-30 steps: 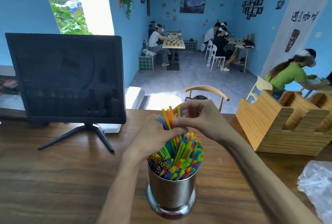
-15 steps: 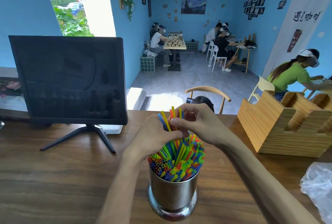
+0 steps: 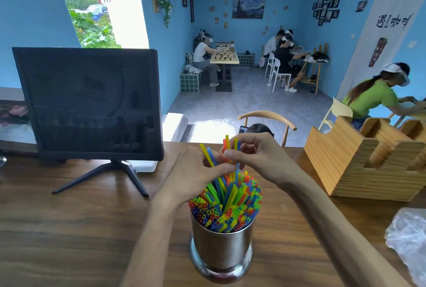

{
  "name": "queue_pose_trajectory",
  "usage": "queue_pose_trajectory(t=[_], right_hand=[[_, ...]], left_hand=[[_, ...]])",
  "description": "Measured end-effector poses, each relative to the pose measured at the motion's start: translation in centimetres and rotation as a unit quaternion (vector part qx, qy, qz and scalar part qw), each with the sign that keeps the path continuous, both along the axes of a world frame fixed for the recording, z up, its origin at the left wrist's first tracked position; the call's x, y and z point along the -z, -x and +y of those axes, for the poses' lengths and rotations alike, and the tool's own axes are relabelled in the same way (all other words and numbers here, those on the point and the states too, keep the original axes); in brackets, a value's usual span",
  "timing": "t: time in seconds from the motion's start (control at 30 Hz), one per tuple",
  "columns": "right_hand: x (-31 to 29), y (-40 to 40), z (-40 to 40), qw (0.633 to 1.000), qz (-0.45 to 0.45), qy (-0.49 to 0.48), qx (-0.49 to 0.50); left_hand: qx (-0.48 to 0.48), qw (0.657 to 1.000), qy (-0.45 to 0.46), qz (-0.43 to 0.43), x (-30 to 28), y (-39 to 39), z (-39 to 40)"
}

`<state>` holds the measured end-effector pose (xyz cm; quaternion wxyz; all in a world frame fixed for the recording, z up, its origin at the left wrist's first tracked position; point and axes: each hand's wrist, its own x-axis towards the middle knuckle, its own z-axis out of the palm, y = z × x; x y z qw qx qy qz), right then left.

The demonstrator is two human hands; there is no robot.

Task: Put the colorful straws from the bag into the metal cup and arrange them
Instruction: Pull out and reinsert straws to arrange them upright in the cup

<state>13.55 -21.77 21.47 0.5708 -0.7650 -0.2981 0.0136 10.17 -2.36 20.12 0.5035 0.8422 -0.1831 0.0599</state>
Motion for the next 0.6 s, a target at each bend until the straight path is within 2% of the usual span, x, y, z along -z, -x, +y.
queue_pose_trajectory(t=[0.17, 0.33, 0.5, 0.6], right_hand=[[0.1, -0.2, 0.1, 0.999, 0.002, -0.027, 0.022], [0.2, -0.2, 0.0, 0.991, 0.040, -0.111, 0.069], [-0.5, 0.3, 0.0, 0.992, 0.039, -0.101, 0.067], [-0.8, 0.5, 0.2, 0.995, 0.022, -0.084, 0.057]], left_hand=[[-0.002, 1.000, 0.003, 0.001, -0.1, 0.2, 0.0], [-0.010, 1.000, 0.002, 0.021, 0.1, 0.1, 0.4], [-0.008, 0.999, -0.023, 0.038, 0.2, -0.1, 0.4], [-0.004, 0.999, -0.002, 0.038, -0.4, 0.2, 0.2]])
